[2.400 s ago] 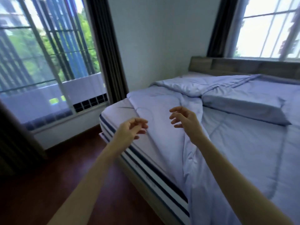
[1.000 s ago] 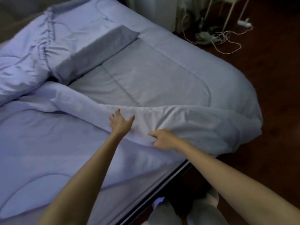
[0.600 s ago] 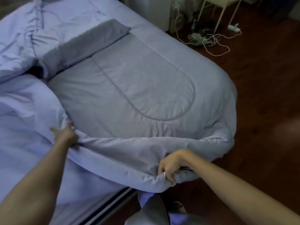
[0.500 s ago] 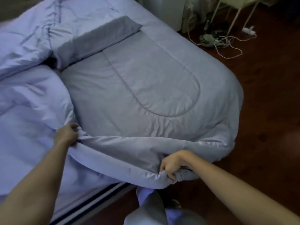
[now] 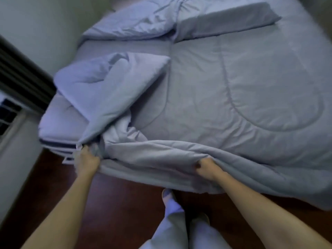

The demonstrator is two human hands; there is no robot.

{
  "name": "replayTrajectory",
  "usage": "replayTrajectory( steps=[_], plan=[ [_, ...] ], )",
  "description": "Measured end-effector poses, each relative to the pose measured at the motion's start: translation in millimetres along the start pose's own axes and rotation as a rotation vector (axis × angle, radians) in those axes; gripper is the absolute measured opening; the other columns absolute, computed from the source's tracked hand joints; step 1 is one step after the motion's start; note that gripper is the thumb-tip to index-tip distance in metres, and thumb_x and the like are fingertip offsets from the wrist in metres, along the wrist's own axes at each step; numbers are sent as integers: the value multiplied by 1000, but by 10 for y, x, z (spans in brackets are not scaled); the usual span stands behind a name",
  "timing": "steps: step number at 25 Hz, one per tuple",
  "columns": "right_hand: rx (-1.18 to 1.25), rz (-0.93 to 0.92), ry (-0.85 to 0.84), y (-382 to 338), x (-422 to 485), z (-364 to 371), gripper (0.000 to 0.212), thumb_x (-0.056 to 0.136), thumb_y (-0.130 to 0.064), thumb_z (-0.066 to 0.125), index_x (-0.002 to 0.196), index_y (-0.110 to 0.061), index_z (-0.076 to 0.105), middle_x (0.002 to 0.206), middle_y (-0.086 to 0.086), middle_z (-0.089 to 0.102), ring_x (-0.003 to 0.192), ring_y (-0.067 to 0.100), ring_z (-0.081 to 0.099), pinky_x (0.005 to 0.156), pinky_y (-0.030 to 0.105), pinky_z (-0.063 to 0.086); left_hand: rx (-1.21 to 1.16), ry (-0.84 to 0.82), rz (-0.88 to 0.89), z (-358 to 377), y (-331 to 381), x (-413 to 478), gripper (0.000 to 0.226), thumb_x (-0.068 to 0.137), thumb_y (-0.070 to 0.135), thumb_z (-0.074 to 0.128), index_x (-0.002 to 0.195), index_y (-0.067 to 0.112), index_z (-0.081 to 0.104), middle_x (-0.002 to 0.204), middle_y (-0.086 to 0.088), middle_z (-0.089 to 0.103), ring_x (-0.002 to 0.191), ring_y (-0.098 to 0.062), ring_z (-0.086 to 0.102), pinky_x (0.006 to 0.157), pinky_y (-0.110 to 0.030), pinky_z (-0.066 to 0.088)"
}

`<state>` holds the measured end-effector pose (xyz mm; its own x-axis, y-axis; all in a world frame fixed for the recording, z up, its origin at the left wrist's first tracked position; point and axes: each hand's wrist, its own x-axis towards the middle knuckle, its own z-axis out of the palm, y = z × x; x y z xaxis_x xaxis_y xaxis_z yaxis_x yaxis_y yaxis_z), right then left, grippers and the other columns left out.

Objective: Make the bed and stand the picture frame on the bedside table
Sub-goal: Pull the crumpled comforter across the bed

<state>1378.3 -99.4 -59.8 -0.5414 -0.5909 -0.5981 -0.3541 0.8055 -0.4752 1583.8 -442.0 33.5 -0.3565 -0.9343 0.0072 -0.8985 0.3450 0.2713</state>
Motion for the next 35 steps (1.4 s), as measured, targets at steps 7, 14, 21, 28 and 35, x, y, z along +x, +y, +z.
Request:
replayTrajectory(
  steps=[7,14,21,28,35],
  plan=[
    [222,-161,88,-825,353,56,50,88,-14,55,136,-9,45,135,14,53,124,28,50,101,31,38,166,-537,-400,246,-1043,-698,50,93,26,49,135,-1,47,135,-25,51,121,-38,53,97,-38,44],
    [280,27,141,-1090,736,-61,55,90,-18,55,140,-2,38,144,17,45,131,32,45,106,34,35,-81,-536,213,308,-134,-72,37,87,15,49,120,9,63,128,-13,59,120,-30,53,100,-35,41],
    [5,81,135,-1327,1304,-125,70,89,-27,54,145,1,23,157,19,16,144,34,18,117,35,17,69,-440,669,878,1158,888,47,85,28,57,131,19,50,138,-11,45,124,-33,46,100,-42,40],
    [-107,405,143,-1706,1662,237,92,85,-44,54,152,-11,1,161,5,-11,147,36,-8,113,58,22,344,-590,878,1501,1590,1482,100,78,37,68,148,41,-4,159,-13,-5,143,-39,10,102,-66,27],
    [-176,509,136,-1877,1597,289,79,95,-30,43,150,-8,-8,159,5,-18,148,30,-7,115,54,21,60,-361,753,905,1106,2435,44,82,3,46,123,18,48,110,-24,64,101,-42,62,81,-44,49]
  ],
)
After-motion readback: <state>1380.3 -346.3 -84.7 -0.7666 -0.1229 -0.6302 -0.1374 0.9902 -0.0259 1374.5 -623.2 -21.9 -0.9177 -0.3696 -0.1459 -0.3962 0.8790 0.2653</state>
